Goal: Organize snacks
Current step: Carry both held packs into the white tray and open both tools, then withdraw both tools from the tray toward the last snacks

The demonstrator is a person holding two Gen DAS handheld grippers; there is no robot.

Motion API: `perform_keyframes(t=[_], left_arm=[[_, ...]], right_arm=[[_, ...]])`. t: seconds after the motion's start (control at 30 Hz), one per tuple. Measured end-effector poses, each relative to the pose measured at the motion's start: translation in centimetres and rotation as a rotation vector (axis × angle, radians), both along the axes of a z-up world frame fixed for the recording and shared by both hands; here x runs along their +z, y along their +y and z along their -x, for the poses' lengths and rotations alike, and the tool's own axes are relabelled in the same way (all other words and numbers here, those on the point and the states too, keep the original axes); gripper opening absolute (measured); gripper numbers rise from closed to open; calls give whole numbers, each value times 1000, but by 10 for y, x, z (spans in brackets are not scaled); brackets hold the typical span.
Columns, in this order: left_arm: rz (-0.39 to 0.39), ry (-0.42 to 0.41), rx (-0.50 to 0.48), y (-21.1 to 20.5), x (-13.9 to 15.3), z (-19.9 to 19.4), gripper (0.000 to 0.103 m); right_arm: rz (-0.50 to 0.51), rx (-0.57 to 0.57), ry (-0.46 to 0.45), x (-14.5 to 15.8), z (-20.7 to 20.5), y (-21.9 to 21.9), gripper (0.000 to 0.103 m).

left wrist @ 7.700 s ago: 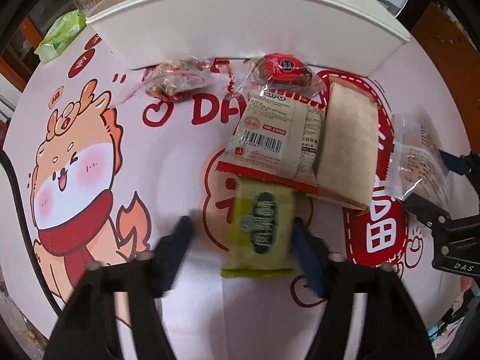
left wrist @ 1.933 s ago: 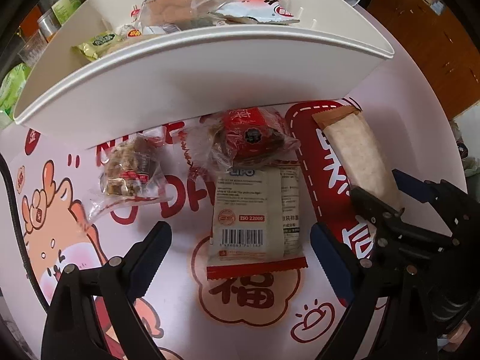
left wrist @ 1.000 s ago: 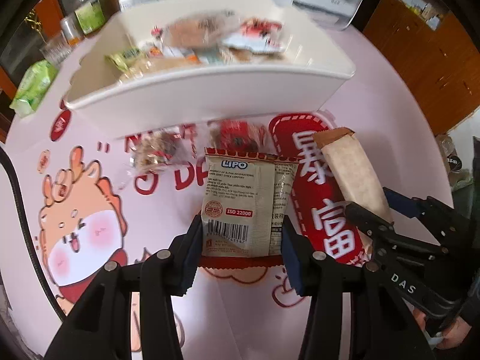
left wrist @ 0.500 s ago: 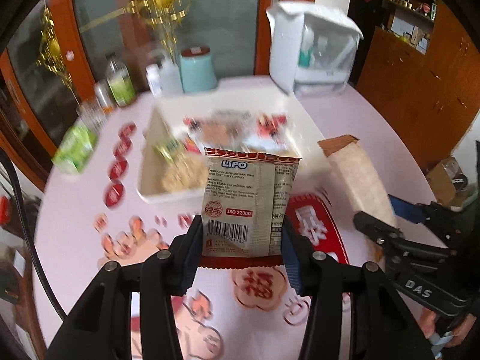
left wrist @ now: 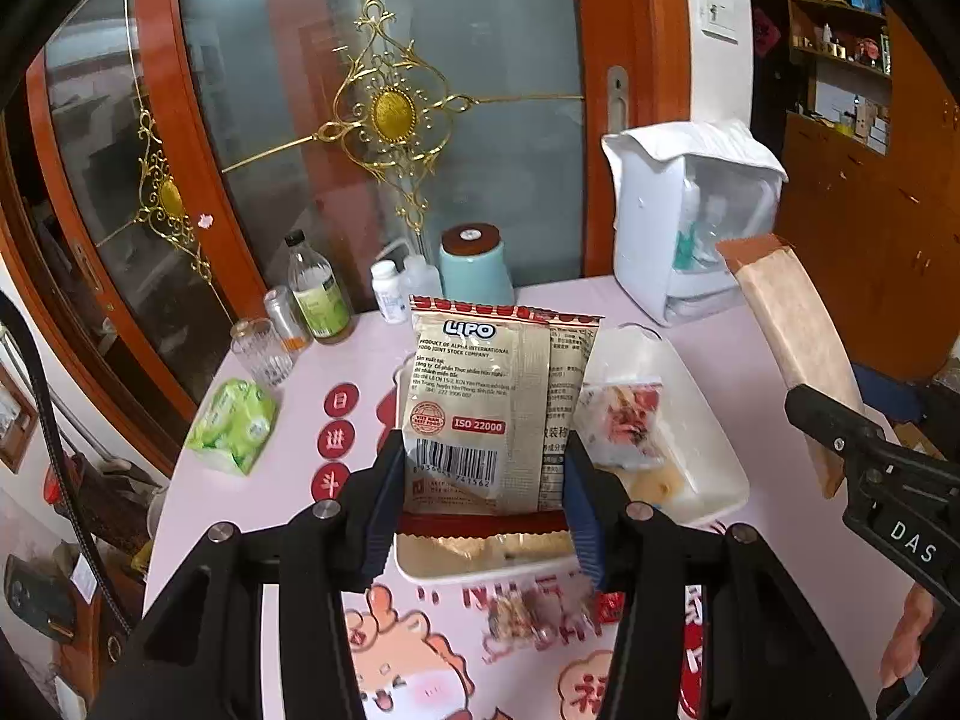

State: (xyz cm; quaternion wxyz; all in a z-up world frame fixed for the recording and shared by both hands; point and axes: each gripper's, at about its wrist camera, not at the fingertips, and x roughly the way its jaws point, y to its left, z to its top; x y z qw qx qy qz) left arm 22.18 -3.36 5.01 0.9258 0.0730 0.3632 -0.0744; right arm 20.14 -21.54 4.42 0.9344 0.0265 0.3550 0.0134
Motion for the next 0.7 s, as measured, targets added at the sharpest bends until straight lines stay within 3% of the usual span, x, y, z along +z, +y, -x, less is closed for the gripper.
perform_keyframes(t=[0.17, 0.4, 0.47, 0.53, 0.63, 0.7], left_arm=[[-7, 0, 2, -4, -3, -23, 48], [-43, 35, 11, -14, -32, -68, 50], [-51, 53, 7, -17, -43, -77, 58], [-51, 89, 2, -18, -55, -87, 87], [-31, 127, -2, -16, -69, -93, 90], [-17, 158, 2, -12, -78, -96, 90]], right_arm=[[14, -23, 25, -12, -29, 6, 56], [-29, -31, 136, -57, -78, 3, 57], [-41, -47, 198, -74, -87, 1, 57], [-48, -56, 222, -84, -89, 1, 57], [-66, -56, 236, -93, -86, 1, 68], [-75, -51, 241, -97, -82, 1, 68]])
